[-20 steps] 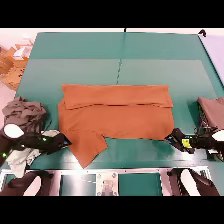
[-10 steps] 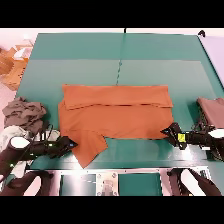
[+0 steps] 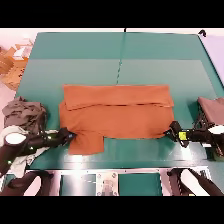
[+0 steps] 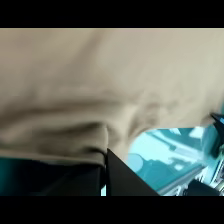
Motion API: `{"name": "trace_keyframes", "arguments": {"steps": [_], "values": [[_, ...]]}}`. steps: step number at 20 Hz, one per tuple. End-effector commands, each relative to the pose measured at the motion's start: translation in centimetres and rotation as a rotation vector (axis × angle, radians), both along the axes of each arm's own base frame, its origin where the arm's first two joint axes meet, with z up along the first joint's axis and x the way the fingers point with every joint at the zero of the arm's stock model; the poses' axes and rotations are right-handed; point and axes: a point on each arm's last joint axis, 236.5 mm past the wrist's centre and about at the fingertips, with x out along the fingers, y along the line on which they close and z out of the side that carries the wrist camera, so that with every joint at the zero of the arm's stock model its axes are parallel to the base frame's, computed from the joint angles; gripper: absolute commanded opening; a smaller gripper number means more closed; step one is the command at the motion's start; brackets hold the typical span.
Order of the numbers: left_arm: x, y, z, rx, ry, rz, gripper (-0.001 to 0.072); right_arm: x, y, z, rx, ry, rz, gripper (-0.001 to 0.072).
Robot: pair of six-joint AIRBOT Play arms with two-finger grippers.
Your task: Fold the shirts.
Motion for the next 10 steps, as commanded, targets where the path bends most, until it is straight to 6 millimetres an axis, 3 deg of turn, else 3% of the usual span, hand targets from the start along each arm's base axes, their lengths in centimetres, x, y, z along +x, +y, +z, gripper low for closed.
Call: {"name": "trace_keyframes", "arguments": {"steps": [1, 6, 10], "values": [[0.7, 0.5, 3.8, 0.064, -0.026, -0.115, 0.0024, -0.2, -0.4, 3.1, -0.015, 0.014, 0.075, 0.0011], [2.9, 1.1, 9.4, 0.116, -0.122, -0.167, 0.0024, 2.5, -0.9, 7.5, -0.024, -0.074, 0.085, 0.0011], [7.9, 2.1, 12.7, 0.149, -0.237, -0.109, 0.0024, 7.6, -1.3, 10.1, -0.028, -0.189, 0.076, 0.0011]]}}
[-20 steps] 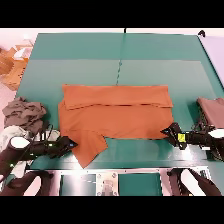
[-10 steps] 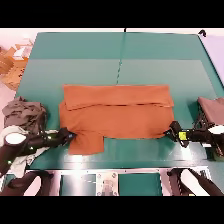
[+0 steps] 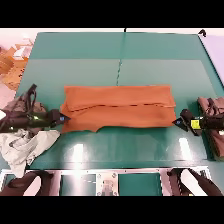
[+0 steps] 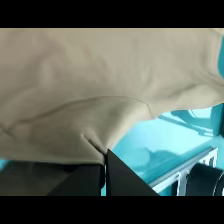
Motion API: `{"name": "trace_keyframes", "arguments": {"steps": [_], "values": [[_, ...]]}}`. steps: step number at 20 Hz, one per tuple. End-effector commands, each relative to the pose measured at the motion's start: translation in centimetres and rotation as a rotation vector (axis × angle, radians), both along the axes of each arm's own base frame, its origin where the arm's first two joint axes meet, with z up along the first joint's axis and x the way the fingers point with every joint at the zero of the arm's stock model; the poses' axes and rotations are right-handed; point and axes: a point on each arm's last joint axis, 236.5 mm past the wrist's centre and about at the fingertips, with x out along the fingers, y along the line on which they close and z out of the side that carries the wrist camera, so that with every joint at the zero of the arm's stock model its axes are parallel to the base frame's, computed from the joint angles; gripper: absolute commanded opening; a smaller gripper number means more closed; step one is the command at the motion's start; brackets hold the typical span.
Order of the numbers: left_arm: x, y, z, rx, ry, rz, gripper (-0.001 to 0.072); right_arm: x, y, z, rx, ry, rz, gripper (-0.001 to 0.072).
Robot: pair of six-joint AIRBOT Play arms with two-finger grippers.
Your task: Fold the shirts.
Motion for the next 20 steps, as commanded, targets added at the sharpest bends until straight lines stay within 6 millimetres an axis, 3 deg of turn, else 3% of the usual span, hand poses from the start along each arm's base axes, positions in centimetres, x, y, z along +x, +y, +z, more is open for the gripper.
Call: {"name": "trace_keyframes", "arguments": {"steps": [1, 4, 7, 13, 14, 15, 16, 19, 20], "values": [[4.3, 0.9, 2.8, 0.023, -0.083, 0.015, 0.0023, 4.7, -0.1, 2.5, -0.004, -0.094, 0.013, 0.0011], [9.3, 1.4, 2.6, 0.011, -0.092, 0.02, 0.0024, 10.2, 0.1, 3.1, -0.033, -0.143, 0.06, 0.0011], [14.8, 1.9, 1.3, -0.008, -0.094, 0.045, 0.0024, 15.3, -0.5, 1.9, -0.033, -0.14, 0.075, 0.0011], [23.2, -2.6, -6.5, 0.008, -0.045, 0.001, 0.0038, 23.3, -1.8, -4.3, 0.03, -0.116, 0.02, 0.0016], [24.8, -2.2, -6.9, 0.007, -0.051, 0.046, 0.0298, 24.6, -2.2, -4.7, 0.034, -0.13, 0.002, 0.0109], [26.4, -1.2, -6.4, -0.005, -0.056, 0.12, 0.0504, 25.5, -3.2, -4.7, 0.026, -0.145, -0.001, 0.0284], [27.9, 0.1, -5.3, -0.003, -0.093, 0.169, 0.0501, 26.1, -4.2, -4.0, 0.002, -0.182, 0.043, 0.0425], [30.4, 4.0, -0.9, -0.01, -0.183, 0.221, 0.0502, 25.0, -7.3, -1.2, -0.06, -0.254, 0.249, 0.0455], [30.3, 4.6, 0.2, -0.017, -0.19, 0.208, 0.0502, 23.7, -8.4, -1.1, -0.064, -0.242, 0.301, 0.0519]]}}
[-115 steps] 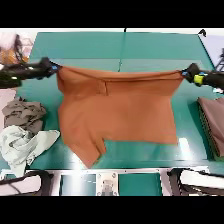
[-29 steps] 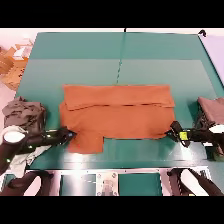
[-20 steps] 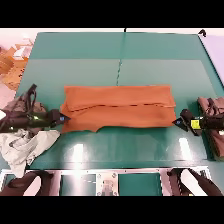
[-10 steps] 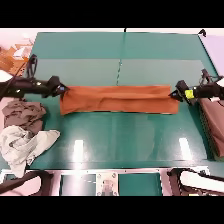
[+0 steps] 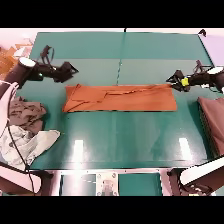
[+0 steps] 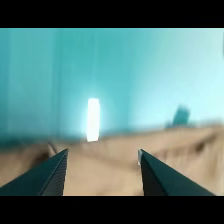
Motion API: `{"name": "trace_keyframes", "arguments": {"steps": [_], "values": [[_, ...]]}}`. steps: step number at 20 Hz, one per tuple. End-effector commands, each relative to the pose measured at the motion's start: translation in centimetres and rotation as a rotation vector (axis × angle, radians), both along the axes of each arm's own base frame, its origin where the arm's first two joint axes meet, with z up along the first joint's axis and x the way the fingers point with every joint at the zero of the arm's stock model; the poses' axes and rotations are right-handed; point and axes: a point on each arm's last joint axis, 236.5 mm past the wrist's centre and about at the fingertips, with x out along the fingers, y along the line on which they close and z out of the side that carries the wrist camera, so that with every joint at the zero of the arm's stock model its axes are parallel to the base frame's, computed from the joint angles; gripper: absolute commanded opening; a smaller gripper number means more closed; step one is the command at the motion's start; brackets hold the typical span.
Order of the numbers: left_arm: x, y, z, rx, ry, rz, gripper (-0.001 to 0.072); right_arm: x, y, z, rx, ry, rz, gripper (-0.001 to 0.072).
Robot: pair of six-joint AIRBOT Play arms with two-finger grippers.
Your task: Fold the shirts.
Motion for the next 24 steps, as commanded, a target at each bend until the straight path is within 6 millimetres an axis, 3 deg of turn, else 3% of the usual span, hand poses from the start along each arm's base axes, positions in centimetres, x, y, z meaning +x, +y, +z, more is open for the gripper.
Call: {"name": "trace_keyframes", "arguments": {"steps": [1, 3, 4, 5, 6, 8, 10, 11, 13, 14, 16, 18, 22, 24], "values": [[1.4, 2.3, 3.2, -0.018, -0.04, 0.007, 0.0502, -2.7, -3.1, 0.5, -0.034, -0.001, 0.187, 0.054], [0.1, 1.3, 3.0, -0.017, -0.006, -0.057, 0.0498, -4.8, -3.6, -0.8, 0.015, 0.053, 0.231, 0.0539], [-0.7, 0.7, 2.5, -0.004, 0.019, -0.094, 0.0357, -5.6, -3.7, -1.9, 0.039, 0.078, 0.25, 0.0539], [-1.4, 0.2, 1.8, 0.028, 0.039, -0.129, 0.0146, -6.1, -3.7, -2.9, 0.06, 0.098, 0.265, 0.0539], [-2.1, -0.4, 1.3, 0.052, 0.055, -0.159, 0.0027, -6.5, -3.4, -4.1, 0.084, 0.125, 0.27, 0.0539], [-3.0, -1.9, 0.9, 0.07, 0.072, -0.21, 0.0024, -6.7, -2.6, -6.3, 0.119, 0.153, 0.292, 0.0539], [-3.7, -4.3, 0.9, 0.071, 0.072, -0.259, 0.0024, -6.5, -0.6, -7.8, 0.179, 0.166, 0.314, 0.0536], [-4.1, -5.8, 0.8, 0.074, 0.068, -0.288, 0.0024, -6.4, 0.6, -8.2, 0.202, 0.164, 0.338, 0.0465], [-4.9, -9.1, 0.9, 0.091, 0.035, -0.36, 0.0025, -6.1, 2.1, -8.2, 0.208, 0.155, 0.38, 0.0214], [-4.9, -10.5, 0.9, 0.102, 0.008, -0.38, 0.0025, -6.1, 2.5, -7.6, 0.215, 0.153, 0.403, 0.0014], [-4.5, -13.2, 0.7, 0.115, -0.04, -0.384, 0.0024, -5.8, 2.5, -5.2, 0.218, 0.134, 0.442, 0.001], [-5.0, -16.5, -0.9, 0.104, -0.02, -0.394, 0.0024, -4.9, 2.1, -1.3, 0.182, 0.08, 0.465, 0.0011], [-7.9, -25.7, -5.8, 0.055, 0.01, -0.464, 0.0024, -4.5, 3.5, 9.4, 0.143, -0.074, 0.523, 0.0011], [-9.0, -29.8, -8.1, 0.046, -0.002, -0.472, 0.0024, -5.6, 4.8, 13.1, 0.134, -0.106, 0.547, 0.0011]]}}
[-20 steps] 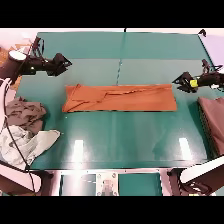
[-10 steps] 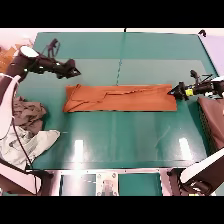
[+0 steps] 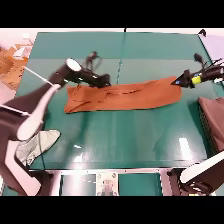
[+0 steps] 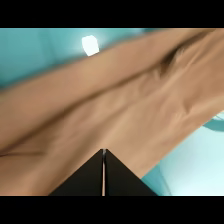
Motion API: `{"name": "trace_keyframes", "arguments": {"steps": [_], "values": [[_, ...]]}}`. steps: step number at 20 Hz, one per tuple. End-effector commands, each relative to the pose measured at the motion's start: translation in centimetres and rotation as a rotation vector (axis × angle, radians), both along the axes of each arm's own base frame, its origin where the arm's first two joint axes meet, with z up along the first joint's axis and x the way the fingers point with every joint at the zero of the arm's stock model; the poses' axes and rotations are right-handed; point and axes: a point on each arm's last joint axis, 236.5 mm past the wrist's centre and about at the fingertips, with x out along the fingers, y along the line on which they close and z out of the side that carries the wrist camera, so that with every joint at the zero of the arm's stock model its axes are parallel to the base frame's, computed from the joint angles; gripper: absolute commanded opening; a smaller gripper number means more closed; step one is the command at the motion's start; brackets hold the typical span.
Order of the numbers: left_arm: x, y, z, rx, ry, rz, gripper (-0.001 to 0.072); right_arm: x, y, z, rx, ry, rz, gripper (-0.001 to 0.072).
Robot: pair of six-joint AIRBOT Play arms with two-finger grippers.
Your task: Fold the shirts.
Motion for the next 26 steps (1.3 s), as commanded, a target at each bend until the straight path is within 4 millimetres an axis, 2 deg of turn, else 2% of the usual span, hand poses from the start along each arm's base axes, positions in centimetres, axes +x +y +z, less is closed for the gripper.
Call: {"name": "trace_keyframes", "arguments": {"steps": [1, 4, 7, 9, 11, 13, 15, 17, 19, 20, 22, 24, 26], "values": [[-1.7, -7.5, -3.5, -0.034, -0.02, -0.007, 0.0024, -1.8, 2.7, 7.1, 0.016, -0.067, 0.059, 0.0011], [-2.2, -12.3, -4.7, -0.063, -0.04, -0.052, 0.0024, -2.9, 4.7, 9.8, 0.014, -0.1, 0.099, 0.0011], [-3.2, -15.0, -5.8, -0.087, 0.016, -0.103, 0.0024, -3.4, 6.3, 12.5, 0.063, -0.146, 0.112, 0.0011], [-3.4, -15.7, -5.6, -0.098, 0.027, -0.122, 0.0024, -3.7, 6.5, 13.3, 0.062, -0.164, 0.115, 0.0011], [-3.1, -15.7, -4.4, -0.109, 0.013, -0.134, 0.0024, -3.7, 6.6, 13.3, 0.062, -0.164, 0.115, 0.0011], [-2.7, -14.0, -2.9, -0.087, 0.007, -0.169, 0.0024, -3.7, 7.0, 13.3, 0.065, -0.164, 0.123, 0.0011], [-2.1, -9.7, -1.6, 0.003, 0.003, -0.224, 0.0024, -3.8, 8.1, 13.5, 0.077, -0.155, 0.139, 0.0011], [-1.3, -2.5, 0.2, 0.175, -0.009, -0.273, 0.0024, -3.8, 10.7, 13.7, 0.095, -0.15, 0.176, 0.0011], [-0.5, 5.8, 3.2, 0.347, -0.017, -0.262, 0.0024, -3.3, 14.4, 13.9, 0.106, -0.156, 0.2, 0.0011], [0.1, 9.9, 5.0, 0.418, -0.025, -0.228, 0.0024, -2.9, 16.7, 14.1, 0.113, -0.165, 0.206, 0.0011], [0.9, 16.3, 8.7, 0.487, -0.047, -0.137, 0.0025, -1.9, 22.2, 14.3, 0.129, -0.192, 0.201, 0.0011], [1.4, 20.7, 11.9, 0.487, -0.076, -0.046, 0.0025, -0.7, 28.9, 13.4, 0.137, -0.218, 0.184, 0.0012], [1.8, 23.7, 13.8, 0.485, -0.099, 0.023, 0.0025, -0.7, 36.4, 11.2, 0.163, -0.233, 0.203, 0.0012]]}}
